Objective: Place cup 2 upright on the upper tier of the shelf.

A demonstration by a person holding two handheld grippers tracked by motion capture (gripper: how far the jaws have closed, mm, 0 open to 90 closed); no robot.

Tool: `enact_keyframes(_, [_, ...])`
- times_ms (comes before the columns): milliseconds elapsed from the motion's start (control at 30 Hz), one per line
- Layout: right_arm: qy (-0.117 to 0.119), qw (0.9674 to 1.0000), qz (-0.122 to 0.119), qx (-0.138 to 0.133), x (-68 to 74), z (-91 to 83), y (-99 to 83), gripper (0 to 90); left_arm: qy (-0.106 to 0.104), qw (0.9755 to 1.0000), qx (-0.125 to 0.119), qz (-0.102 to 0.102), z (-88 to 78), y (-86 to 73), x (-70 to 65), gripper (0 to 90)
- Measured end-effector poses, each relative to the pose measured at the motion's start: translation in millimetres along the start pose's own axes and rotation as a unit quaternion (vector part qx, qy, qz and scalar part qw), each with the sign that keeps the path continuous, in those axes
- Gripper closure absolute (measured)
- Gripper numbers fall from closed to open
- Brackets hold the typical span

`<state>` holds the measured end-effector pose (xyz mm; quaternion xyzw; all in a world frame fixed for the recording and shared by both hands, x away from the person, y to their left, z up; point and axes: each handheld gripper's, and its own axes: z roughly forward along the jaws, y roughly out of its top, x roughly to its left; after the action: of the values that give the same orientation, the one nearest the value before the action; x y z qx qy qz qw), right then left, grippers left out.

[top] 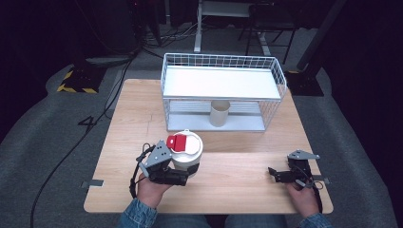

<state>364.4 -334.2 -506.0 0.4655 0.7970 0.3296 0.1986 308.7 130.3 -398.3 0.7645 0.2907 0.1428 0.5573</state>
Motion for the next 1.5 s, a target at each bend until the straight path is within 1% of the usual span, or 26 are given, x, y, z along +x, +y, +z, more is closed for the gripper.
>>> enact_keyframes(100, [0.001, 1.0000, 0.000, 0.000, 0.2, 0.2, 0.2, 0.2, 0.005, 1.0000, 0.002, 0.002, -0.3, 7.3, -0.8, 9.2])
enact_keyframes(167, [0.001, 1.0000, 0.000, -0.001, 0.6, 0.5, 0.2, 0.2, 0.012, 0.9999, 0.001, 0.005, -0.8, 12.1, -1.2, 9.2])
enact_keyframes(267, [0.001, 1.0000, -0.002, -0.001, 0.7, 0.7, 0.6, 0.2, 0.006, 1.0000, -0.002, -0.004, -0.8, 19.3, -0.4, 9.2])
enact_keyframes(433, [0.001, 1.0000, -0.001, 0.000, 0.9, 0.7, 0.6, 0.2, 0.009, 0.9999, -0.002, 0.005, 0.1, 33.9, 1.0, 9.1])
enact_keyframes(467, [0.001, 1.0000, -0.001, 0.000, 0.9, 0.7, 0.6, 0.2, 0.008, 1.0000, -0.002, 0.002, 0.6, 36.8, 0.8, 9.2])
enact_keyframes(500, [0.000, 1.0000, 0.000, 0.000, 1.2, 0.7, 0.7, 0.2, 0.009, 0.9999, -0.002, 0.005, 1.1, 39.8, 1.3, 9.2])
enact_keyframes(533, [-0.001, 1.0000, 0.000, -0.001, 1.5, 1.0, 0.7, 0.2, 0.008, 1.0000, -0.003, 0.003, 2.0, 42.4, 1.2, 9.2])
enact_keyframes(700, [-0.002, 1.0000, 0.003, -0.001, 2.5, 1.7, 1.5, 0.2, 0.020, 0.9998, -0.002, 0.001, 7.3, 54.4, 1.0, 9.2])
enact_keyframes(800, [-0.002, 1.0000, 0.003, -0.001, 2.6, 1.7, 1.5, 0.2, 0.017, 0.9999, -0.002, 0.001, 10.9, 62.9, 1.7, 9.2])
enact_keyframes(1033, [-0.005, 1.0000, 0.004, -0.001, 3.5, 2.3, 1.9, 0.2, 0.012, 0.9998, -0.004, 0.012, 18.1, 83.0, 2.5, 9.1])
enact_keyframes(1067, [-0.006, 1.0000, 0.005, -0.001, 3.6, 2.3, 2.0, 0.2, 0.012, 0.9998, -0.004, 0.012, 18.1, 83.0, 2.5, 9.2])
enact_keyframes(1100, [-0.006, 1.0000, 0.005, -0.001, 3.8, 2.3, 2.0, 0.2, 0.015, 0.9998, -0.004, 0.015, 20.4, 88.6, 3.3, 9.2])
enact_keyframes(1167, [-0.006, 1.0000, 0.004, -0.001, 3.7, 2.4, 2.1, 0.2, 0.017, 0.9997, -0.004, 0.017, 22.2, 94.5, 4.9, 9.2])
enact_keyframes(1300, [-0.007, 1.0000, 0.005, -0.001, 3.9, 2.5, 2.2, 0.2, 0.023, 0.9995, -0.004, 0.020, 26.1, 104.6, 9.0, 9.2])
enact_keyframes(1400, [-0.007, 1.0000, 0.005, -0.001, 4.0, 2.6, 2.3, 0.2, 0.030, 0.9992, 0.001, 0.024, 31.0, 111.9, 12.7, 9.1])
enact_keyframes(1500, [-0.007, 1.0000, 0.005, -0.001, 4.0, 2.6, 2.3, 0.2, 0.032, 0.9993, -0.001, 0.021, 34.9, 119.6, 16.9, 9.1])
